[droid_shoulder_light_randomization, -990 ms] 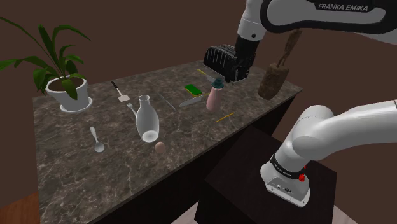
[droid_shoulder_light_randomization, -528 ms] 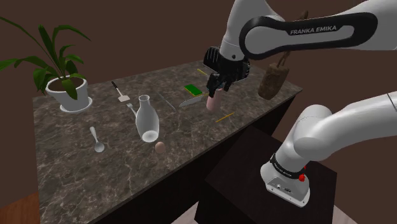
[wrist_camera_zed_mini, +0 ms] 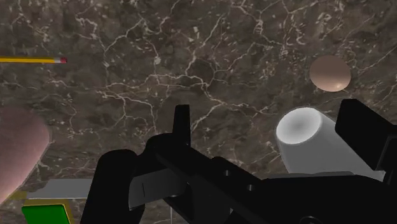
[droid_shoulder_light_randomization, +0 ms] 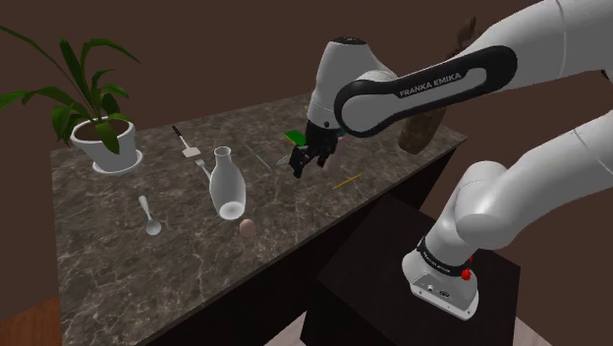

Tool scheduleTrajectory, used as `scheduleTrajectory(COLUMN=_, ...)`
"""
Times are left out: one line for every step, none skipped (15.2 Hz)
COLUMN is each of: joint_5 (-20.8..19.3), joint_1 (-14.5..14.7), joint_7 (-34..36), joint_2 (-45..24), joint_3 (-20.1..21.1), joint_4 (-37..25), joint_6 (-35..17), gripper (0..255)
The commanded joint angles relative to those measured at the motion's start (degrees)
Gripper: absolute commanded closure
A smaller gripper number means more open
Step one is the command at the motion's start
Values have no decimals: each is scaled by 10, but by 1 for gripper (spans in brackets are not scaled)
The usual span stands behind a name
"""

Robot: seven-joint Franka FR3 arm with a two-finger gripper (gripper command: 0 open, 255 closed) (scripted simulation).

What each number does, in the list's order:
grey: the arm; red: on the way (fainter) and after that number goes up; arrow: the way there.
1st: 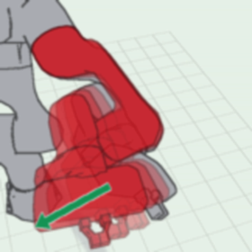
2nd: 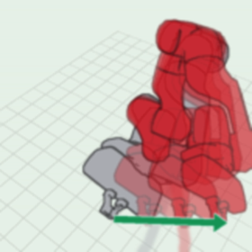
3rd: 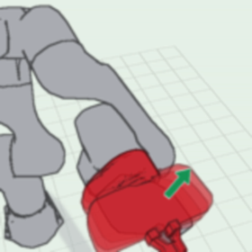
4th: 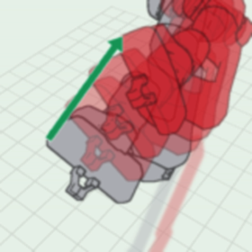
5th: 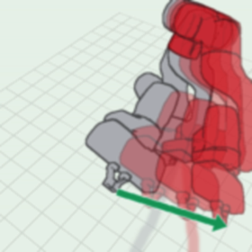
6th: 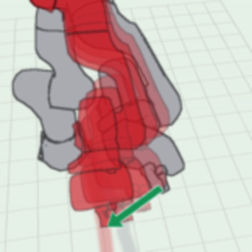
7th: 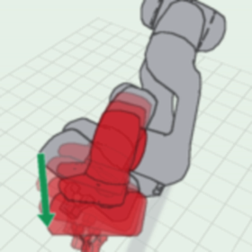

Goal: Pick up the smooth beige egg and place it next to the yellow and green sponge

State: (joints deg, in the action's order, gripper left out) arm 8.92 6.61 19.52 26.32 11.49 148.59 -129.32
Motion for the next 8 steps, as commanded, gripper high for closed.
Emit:
scheduleTrajectory(joint_5=2, joint_1=3, joint_7=9, joint_2=-45, joint_3=13, joint_4=-8, joint_6=-44, gripper=0)
scheduleTrajectory(joint_5=3, joint_1=5, joint_7=16, joint_2=-65, joint_3=20, joint_4=-11, joint_6=-64, gripper=0)
scheduleTrajectory(joint_5=2, joint_1=7, joint_7=22, joint_2=-86, joint_3=28, joint_4=-15, joint_6=-83, gripper=0)
scheduleTrajectory(joint_5=0, joint_1=9, joint_7=29, joint_2=-107, joint_3=35, joint_4=-20, joint_6=-102, gripper=0)
scheduleTrajectory(joint_5=-2, joint_1=10, joint_7=37, joint_2=-128, joint_3=42, joint_4=-26, joint_6=-120, gripper=0)
scheduleTrajectory(joint_5=-7, joint_1=11, joint_7=45, joint_2=-150, joint_3=49, joint_4=-32, joint_6=-139, gripper=0)
scheduleTrajectory(joint_5=-12, joint_1=11, joint_7=54, joint_2=-173, joint_3=55, joint_4=-39, joint_6=-156, gripper=0)
scheduleTrajectory(joint_5=-20, joint_1=12, joint_7=64, joint_2=-195, joint_3=61, joint_4=-47, joint_6=-173, gripper=0)
